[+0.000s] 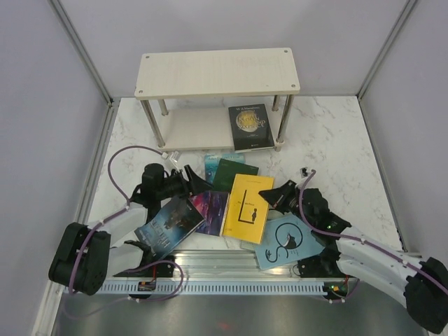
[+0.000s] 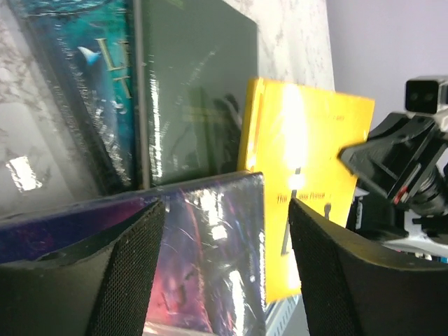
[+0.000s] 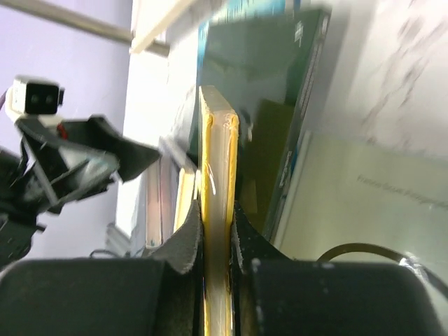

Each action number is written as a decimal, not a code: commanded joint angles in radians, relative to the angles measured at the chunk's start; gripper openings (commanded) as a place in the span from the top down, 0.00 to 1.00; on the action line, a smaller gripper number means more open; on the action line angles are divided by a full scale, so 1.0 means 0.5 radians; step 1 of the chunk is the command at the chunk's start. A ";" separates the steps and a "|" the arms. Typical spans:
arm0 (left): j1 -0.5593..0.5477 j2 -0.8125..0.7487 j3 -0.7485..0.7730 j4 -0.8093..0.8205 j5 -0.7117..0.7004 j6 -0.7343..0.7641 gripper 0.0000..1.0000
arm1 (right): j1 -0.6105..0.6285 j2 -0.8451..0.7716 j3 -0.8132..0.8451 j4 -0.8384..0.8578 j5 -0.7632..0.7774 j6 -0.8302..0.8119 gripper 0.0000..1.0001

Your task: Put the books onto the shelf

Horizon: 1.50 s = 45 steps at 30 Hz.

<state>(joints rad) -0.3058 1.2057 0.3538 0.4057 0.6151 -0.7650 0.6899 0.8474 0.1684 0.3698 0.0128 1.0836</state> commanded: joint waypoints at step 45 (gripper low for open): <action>-0.146 -0.172 -0.073 0.533 0.350 -0.198 0.19 | -0.303 0.502 0.525 0.819 -0.860 0.388 1.00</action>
<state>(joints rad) -0.3733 1.1553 0.3122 0.7216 0.7910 -0.9207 0.5552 1.1103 0.4061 0.5468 -0.3481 1.2015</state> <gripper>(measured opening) 0.814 0.117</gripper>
